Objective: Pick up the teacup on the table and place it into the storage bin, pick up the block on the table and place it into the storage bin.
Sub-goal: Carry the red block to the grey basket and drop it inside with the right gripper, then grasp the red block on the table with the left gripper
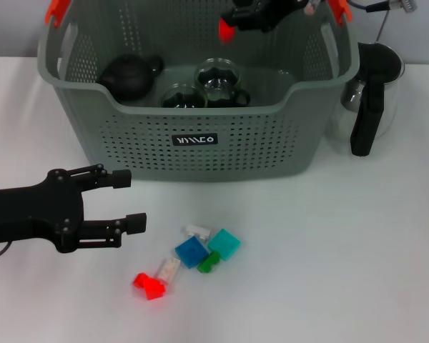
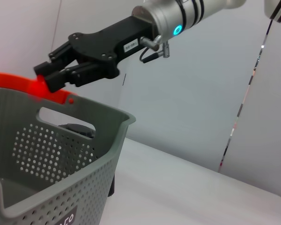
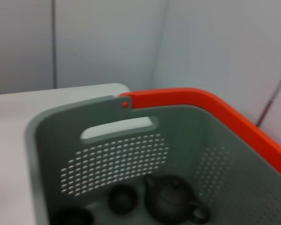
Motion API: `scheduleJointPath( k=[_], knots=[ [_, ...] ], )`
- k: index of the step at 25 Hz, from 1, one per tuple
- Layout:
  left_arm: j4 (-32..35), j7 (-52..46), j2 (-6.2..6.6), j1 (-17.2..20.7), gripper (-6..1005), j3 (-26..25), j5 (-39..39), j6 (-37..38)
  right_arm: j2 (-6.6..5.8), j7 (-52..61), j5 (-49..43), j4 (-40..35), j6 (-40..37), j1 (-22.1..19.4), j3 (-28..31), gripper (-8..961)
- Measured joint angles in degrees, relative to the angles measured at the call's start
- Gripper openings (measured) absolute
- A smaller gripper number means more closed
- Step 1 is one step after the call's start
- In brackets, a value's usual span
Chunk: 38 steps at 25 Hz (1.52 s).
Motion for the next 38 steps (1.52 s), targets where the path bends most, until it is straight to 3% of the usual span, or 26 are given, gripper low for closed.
scheduleJointPath(
  k=[7, 12, 17, 23, 29, 38],
  knots=[
    [0.0, 0.0, 0.11, -0.1, 846, 0.2, 0.0, -0.3, 0.56, 5.1, -3.2, 0.3, 4.4, -0.4, -4.7, 327],
    [0.0, 0.2, 0.15, -0.2, 846, 0.0, 0.1, -0.4, 1.53, 8.2, -5.8, -1.4, 4.4, -0.4, -5.2, 544],
    [0.0, 0.4, 0.57, -0.2, 847, 0.0, 0.2, -0.5, 1.81, 11.6, -5.5, -8.7, -4.1, -2.4, -5.1, 794],
    [-0.1, 1.4, 0.59, -0.2, 847, 0.0, 0.6, -0.6, 1.23, 13.7, -0.1, -21.4, -19.9, -7.5, -4.4, 947],
    [-0.1, 1.5, 0.56, -0.2, 846, 0.0, 0.7, -0.7, 0.02, 11.5, 5.2, -25.9, -33.1, -11.2, -4.6, 947],
    [-0.1, 1.5, 0.52, -0.2, 846, 0.0, 0.7, -0.7, 0.68, 6.3, 4.5, -20.9, -39.6, -12.6, -7.2, 946]
  ],
)
